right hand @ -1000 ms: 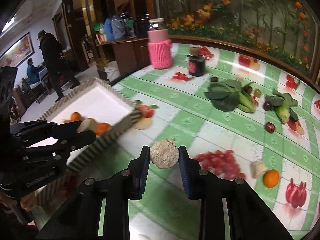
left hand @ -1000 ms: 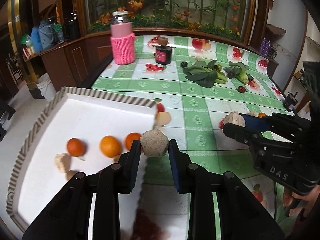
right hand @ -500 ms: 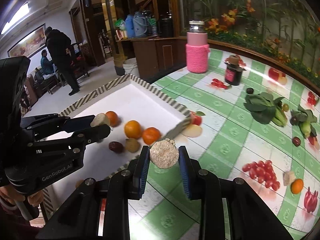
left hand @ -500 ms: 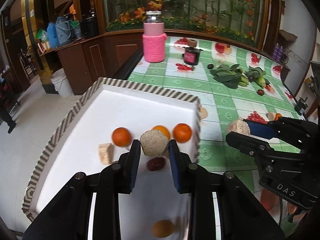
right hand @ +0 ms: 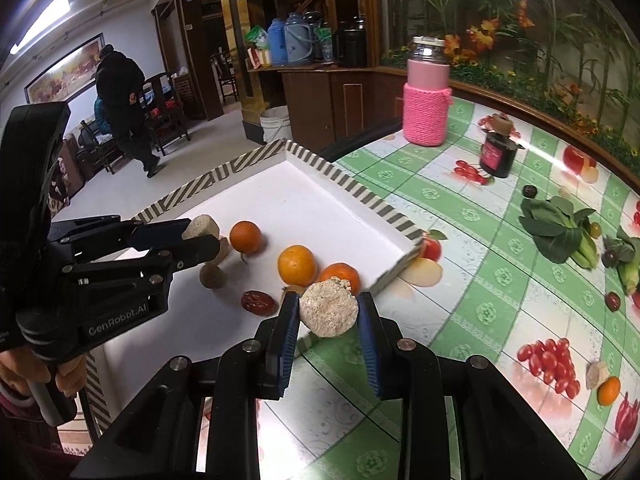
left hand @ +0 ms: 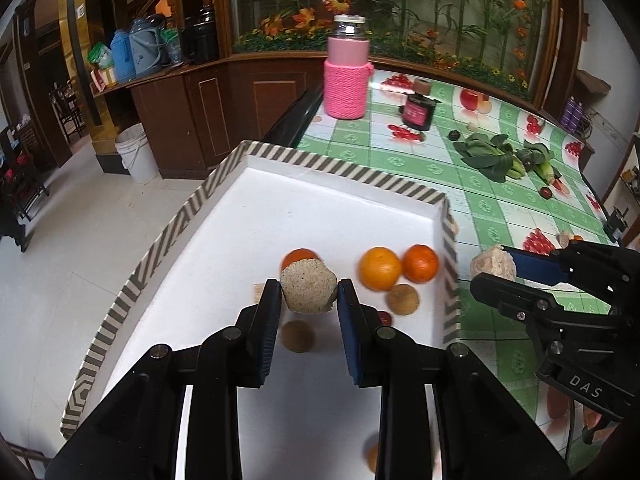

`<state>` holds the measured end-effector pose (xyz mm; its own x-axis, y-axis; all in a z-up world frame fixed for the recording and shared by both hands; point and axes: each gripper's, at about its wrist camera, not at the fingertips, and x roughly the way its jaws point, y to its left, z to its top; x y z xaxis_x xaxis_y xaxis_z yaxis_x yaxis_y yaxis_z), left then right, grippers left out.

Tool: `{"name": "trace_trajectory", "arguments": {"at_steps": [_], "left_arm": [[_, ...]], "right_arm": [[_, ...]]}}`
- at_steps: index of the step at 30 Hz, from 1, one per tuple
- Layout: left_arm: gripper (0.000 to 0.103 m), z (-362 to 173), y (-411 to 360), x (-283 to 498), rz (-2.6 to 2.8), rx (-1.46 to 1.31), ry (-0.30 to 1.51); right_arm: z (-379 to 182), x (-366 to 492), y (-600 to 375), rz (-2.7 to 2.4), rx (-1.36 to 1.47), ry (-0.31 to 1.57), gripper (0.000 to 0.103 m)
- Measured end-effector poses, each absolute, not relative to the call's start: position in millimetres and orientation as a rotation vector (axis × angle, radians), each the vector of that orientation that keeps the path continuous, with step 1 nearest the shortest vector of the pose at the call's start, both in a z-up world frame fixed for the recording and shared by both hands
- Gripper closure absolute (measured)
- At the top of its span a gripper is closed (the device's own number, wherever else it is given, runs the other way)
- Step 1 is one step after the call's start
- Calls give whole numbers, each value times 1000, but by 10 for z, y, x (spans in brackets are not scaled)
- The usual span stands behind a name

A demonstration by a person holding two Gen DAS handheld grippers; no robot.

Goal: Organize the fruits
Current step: 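Carry both rice cakes into the white tray and open both tools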

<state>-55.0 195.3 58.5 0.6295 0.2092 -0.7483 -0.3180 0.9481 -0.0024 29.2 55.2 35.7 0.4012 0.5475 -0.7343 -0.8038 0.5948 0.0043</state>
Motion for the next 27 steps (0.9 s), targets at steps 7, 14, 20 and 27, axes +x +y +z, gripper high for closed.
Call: {"name": "trace_trajectory", "arguments": {"at_steps": [7,14,20,27], "left_arm": [[77,552,2219,-488,323,-187,853],[77,461,2423,-321,342,-228,885],[77,366,2548,-189,356,-253,915],[77,243,2620,-128,371,-281,957]], "right_arm": [[290,348,786,900,-415,777,74],[240,618,1080,897,-433,788,74],[130,879,1264,886,-443,818,73],[-82,1040,1436,894,-460,871,73]]}}
